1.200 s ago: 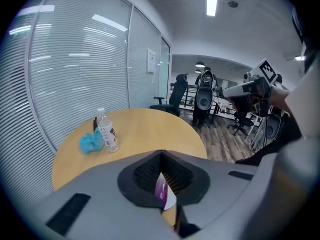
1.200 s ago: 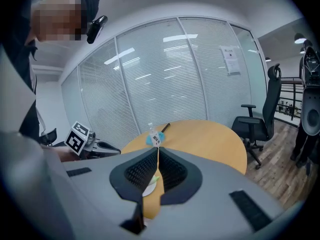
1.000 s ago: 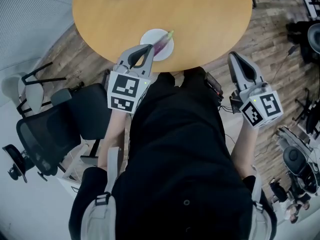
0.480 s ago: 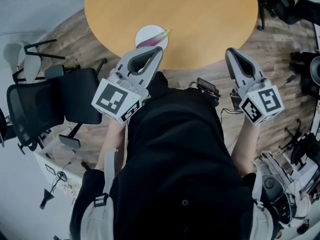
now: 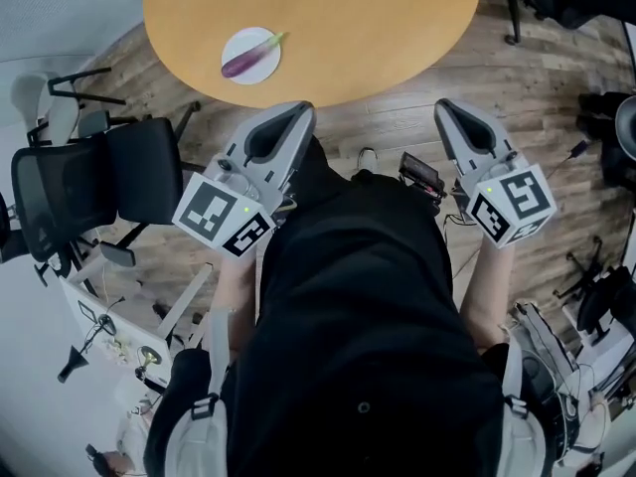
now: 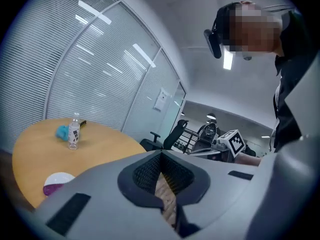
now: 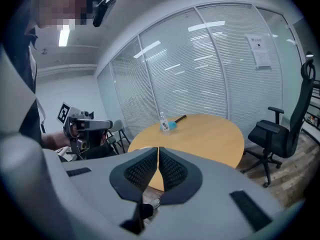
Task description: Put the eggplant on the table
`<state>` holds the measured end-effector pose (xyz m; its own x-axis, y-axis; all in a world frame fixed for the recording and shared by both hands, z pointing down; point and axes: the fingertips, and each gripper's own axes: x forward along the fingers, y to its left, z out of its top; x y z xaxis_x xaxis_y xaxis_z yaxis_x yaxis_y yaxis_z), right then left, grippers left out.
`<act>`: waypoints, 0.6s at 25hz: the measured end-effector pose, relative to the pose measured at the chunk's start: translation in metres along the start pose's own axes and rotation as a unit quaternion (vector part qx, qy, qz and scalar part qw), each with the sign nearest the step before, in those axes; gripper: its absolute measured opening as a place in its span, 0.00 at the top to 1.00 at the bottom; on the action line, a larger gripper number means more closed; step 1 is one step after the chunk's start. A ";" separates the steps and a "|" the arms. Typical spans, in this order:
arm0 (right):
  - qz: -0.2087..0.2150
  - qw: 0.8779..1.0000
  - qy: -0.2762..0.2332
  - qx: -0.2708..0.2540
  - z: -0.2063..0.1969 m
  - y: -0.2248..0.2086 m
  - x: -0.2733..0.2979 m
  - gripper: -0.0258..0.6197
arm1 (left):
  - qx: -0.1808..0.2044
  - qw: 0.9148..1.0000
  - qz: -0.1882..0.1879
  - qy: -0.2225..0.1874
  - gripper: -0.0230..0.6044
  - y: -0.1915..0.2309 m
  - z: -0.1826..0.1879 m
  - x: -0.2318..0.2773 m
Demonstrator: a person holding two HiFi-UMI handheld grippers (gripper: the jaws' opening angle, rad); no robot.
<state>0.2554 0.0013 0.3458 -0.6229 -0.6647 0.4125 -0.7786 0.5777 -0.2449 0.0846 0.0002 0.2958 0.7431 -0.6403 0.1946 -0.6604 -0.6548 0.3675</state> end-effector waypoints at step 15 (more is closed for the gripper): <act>0.051 0.981 0.163 0.094 -0.092 -0.003 -0.010 0.93 | -0.071 0.991 0.095 -0.056 0.94 -0.043 -0.022 -0.047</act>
<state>0.2705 0.0499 0.4229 -0.6655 -0.4028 0.6284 -0.7323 0.5154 -0.4451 0.0806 0.0675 0.2907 0.5850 -0.7923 0.1730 -0.7594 -0.4603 0.4599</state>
